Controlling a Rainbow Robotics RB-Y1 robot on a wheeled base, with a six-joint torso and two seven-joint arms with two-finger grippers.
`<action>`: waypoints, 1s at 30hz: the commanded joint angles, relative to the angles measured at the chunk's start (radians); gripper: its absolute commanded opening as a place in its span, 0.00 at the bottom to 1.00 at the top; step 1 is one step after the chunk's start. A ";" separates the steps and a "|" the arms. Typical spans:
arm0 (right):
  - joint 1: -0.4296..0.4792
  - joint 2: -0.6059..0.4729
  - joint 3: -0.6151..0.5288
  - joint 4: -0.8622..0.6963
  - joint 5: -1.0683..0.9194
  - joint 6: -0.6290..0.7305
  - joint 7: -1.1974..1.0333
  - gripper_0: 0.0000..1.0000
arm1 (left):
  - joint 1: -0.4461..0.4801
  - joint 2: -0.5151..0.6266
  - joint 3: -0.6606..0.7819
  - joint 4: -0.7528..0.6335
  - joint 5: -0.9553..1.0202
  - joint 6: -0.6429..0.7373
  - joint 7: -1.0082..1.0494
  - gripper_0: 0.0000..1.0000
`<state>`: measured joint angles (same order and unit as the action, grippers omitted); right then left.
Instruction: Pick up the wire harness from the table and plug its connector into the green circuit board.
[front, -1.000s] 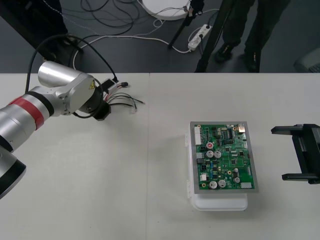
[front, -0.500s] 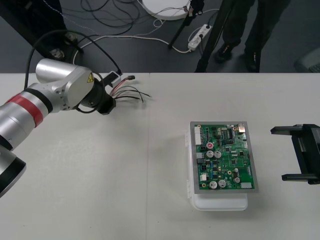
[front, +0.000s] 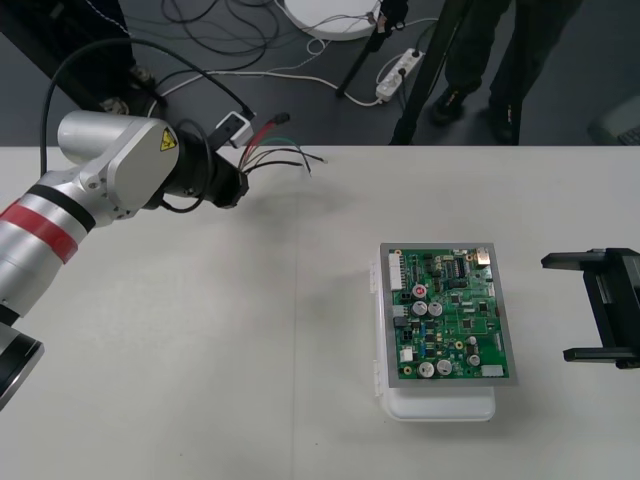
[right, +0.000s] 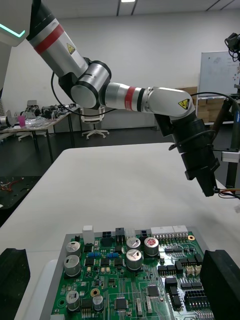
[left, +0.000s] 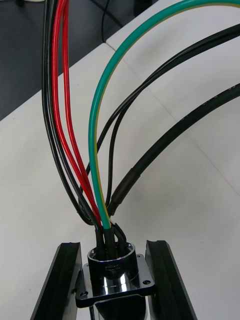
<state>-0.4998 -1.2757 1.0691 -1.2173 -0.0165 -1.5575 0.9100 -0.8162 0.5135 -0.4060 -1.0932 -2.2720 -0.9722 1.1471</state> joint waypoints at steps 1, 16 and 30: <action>-0.025 -0.016 -0.006 -0.005 -0.005 -0.013 -0.010 1.00 | 0.054 0.006 0.073 -0.106 -0.021 -0.029 -0.070 0.00; -0.025 -0.014 -0.006 -0.004 -0.008 -0.013 -0.011 1.00 | 0.224 -0.007 0.242 -0.479 -0.084 -0.250 -0.082 0.00; -0.025 -0.014 -0.006 -0.004 -0.020 -0.013 -0.019 1.00 | 0.278 -0.210 0.395 -0.735 -0.236 -0.500 -0.107 0.00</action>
<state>-0.5005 -1.2757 1.0692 -1.2170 -0.0204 -1.5577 0.9100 -0.5496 0.3631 -0.0459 -1.7377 -2.4729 -1.3408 1.1450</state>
